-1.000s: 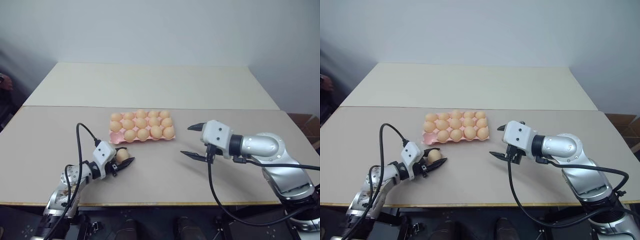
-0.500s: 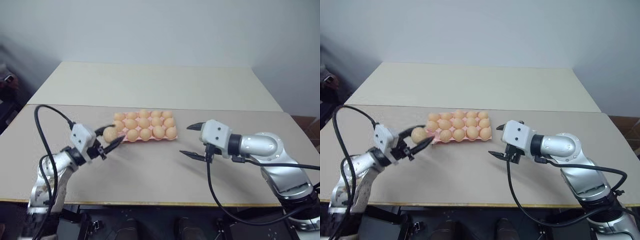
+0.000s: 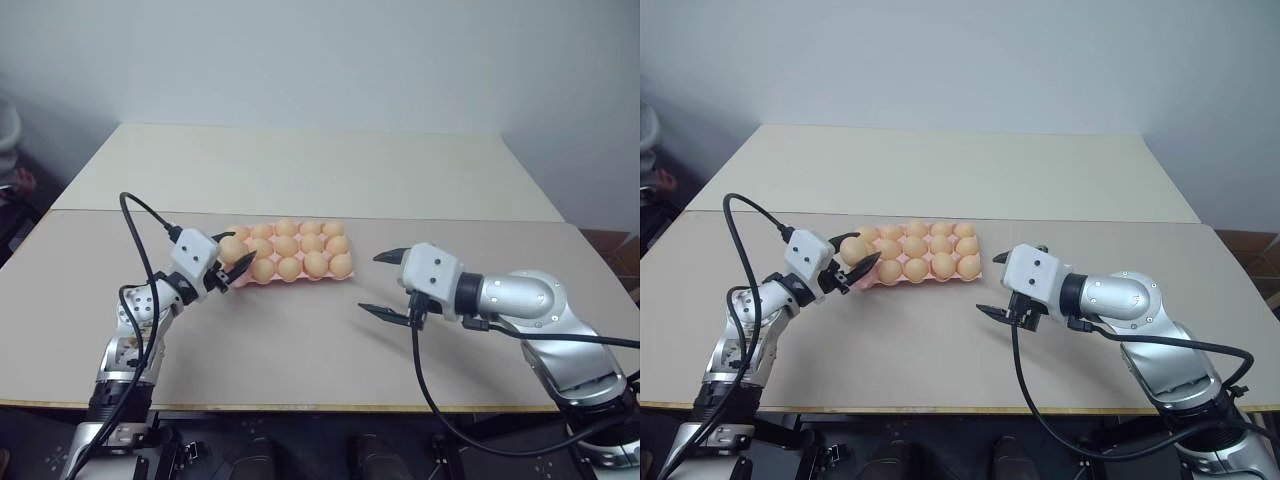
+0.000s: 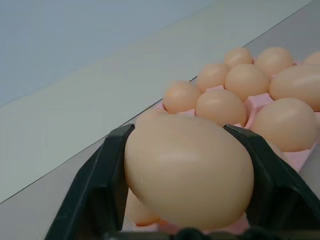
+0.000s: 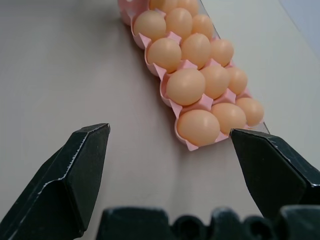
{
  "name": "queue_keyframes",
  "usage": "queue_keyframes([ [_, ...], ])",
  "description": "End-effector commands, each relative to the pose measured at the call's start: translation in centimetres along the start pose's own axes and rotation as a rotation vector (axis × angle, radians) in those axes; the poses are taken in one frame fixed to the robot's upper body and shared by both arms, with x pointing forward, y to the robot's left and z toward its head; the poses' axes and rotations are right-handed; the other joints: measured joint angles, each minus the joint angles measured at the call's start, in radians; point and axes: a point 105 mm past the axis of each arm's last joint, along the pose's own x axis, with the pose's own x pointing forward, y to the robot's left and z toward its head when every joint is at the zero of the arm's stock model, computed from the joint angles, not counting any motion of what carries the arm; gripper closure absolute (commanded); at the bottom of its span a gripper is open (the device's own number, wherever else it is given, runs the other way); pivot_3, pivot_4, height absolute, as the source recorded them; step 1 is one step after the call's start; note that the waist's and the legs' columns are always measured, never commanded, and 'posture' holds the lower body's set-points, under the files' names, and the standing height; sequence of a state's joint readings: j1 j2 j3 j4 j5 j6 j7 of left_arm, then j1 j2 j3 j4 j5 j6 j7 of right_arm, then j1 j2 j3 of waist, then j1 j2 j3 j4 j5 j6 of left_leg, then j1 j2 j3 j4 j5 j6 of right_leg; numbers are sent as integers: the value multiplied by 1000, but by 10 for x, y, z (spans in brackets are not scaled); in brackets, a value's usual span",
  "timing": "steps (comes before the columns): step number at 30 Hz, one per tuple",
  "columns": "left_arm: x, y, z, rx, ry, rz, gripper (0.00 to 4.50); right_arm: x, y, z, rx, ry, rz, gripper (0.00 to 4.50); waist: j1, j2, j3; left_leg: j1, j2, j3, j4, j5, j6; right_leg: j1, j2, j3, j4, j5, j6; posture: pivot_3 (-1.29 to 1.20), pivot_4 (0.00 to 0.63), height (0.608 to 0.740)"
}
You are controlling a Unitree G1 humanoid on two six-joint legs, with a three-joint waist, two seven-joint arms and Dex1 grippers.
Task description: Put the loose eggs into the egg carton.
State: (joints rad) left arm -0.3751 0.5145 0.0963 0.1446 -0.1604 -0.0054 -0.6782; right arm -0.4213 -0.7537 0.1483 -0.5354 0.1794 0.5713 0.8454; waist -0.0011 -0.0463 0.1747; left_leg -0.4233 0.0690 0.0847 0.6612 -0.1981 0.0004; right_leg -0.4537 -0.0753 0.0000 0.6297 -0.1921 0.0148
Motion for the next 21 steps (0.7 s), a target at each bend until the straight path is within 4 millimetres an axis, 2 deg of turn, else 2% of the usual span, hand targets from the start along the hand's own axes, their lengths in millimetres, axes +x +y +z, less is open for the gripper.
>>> queue_keyframes([
  [1,-4,4,7,13,-28,5,235,-7,-6,11,-44,-20,-38,0,0,0,0,0,0,0,0,0,0,0,0,0,0,0,0,0,150,740],
  [2,-5,4,6,17,-25,14,12,-6,-6,10,-46,-20,-37,0,0,0,0,0,0,0,0,0,0,0,0,0,0,0,0,0,150,740],
  [6,-7,5,4,18,-17,35,12,-5,-6,10,-47,-22,-31,0,0,0,0,0,0,0,0,0,0,0,0,0,0,0,0,0,150,740],
  [12,-13,-6,10,51,-59,-10,12,-4,-7,10,-50,-24,-22,0,-1,0,0,0,0,0,0,0,0,0,0,0,0,0,0,0,150,740],
  [16,-31,-16,31,41,-155,-69,12,-5,-7,10,-51,-21,-22,0,-3,0,0,0,0,0,0,0,0,0,0,0,0,0,0,0,150,740],
  [21,-75,-34,56,9,-194,-251,12,-9,-9,10,-49,-15,-21,0,-17,0,0,0,1,0,0,0,0,-1,0,0,0,-1,1,0,150,740],
])
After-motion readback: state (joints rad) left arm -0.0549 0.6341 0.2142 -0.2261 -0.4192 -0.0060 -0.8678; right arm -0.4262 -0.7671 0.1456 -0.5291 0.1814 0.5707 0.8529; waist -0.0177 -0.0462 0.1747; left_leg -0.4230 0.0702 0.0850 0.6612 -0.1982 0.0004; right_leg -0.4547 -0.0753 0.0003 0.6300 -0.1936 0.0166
